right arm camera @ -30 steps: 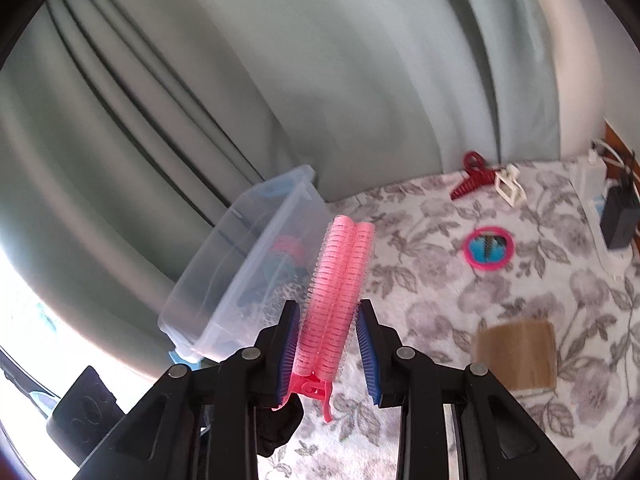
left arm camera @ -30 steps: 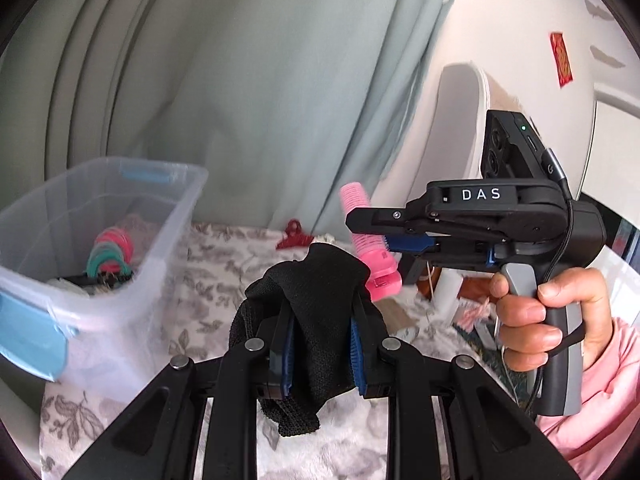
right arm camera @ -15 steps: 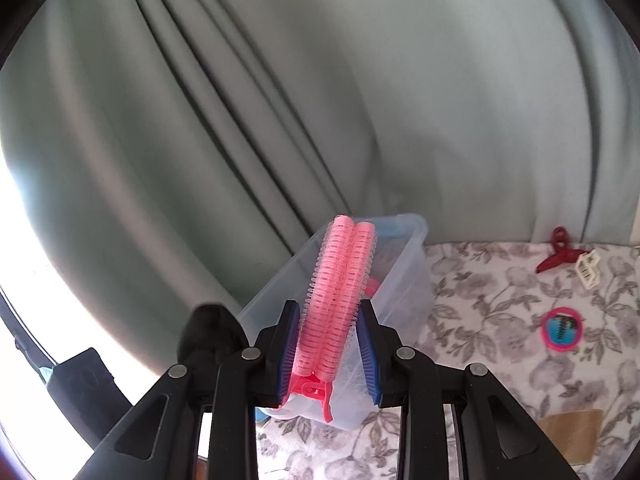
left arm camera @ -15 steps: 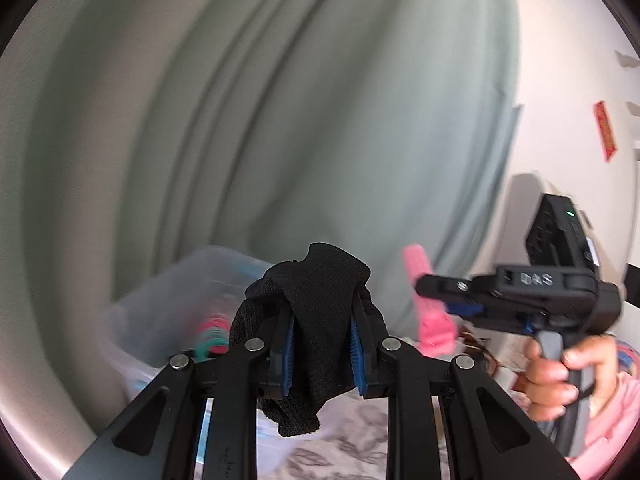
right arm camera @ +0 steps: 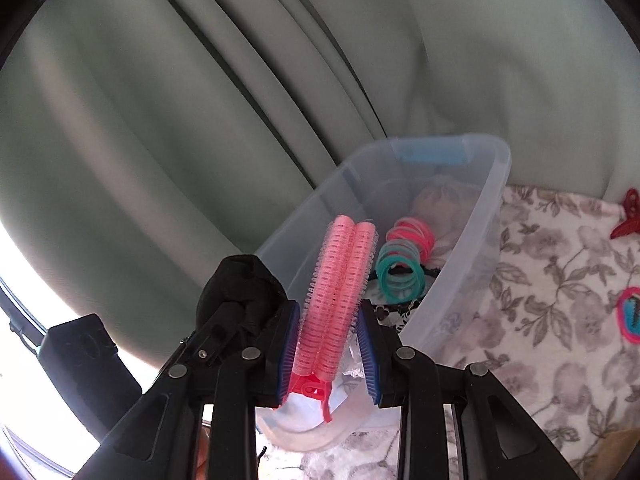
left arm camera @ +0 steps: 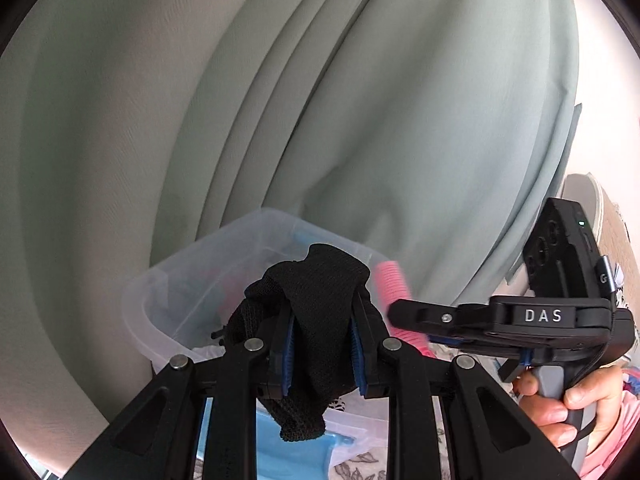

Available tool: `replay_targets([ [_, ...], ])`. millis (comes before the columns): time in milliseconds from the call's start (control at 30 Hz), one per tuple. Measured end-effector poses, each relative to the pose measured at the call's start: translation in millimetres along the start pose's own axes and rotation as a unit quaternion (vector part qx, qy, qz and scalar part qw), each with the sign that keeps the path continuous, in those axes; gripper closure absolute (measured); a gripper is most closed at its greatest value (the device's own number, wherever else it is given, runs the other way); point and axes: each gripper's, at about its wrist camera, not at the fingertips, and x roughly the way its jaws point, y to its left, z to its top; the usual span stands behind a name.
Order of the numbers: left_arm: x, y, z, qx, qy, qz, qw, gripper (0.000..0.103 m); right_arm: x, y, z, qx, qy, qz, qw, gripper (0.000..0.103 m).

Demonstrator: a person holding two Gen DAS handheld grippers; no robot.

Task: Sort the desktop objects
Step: 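Open the left tool dropping the elephant while the right tool releases the roller clip into the bin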

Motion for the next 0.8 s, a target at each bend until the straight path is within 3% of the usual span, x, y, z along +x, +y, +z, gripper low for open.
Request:
replay_targets([
  [533, 33, -7, -5, 0.032, 0.006, 0.023, 0.9992, 0.076, 12, -9, 5, 0.004, -0.013, 0.008, 1.0, 0.074],
  [667, 37, -12, -5, 0.036, 0.008, 0.025, 0.999, 0.073, 65, -31, 31, 0.02, -0.026, -0.017, 0.999, 0.072],
  [800, 35, -15, -8, 0.04, 0.011, 0.023, 0.9989, 0.067, 73, -36, 35, 0.018, -0.028, -0.018, 0.999, 0.071],
])
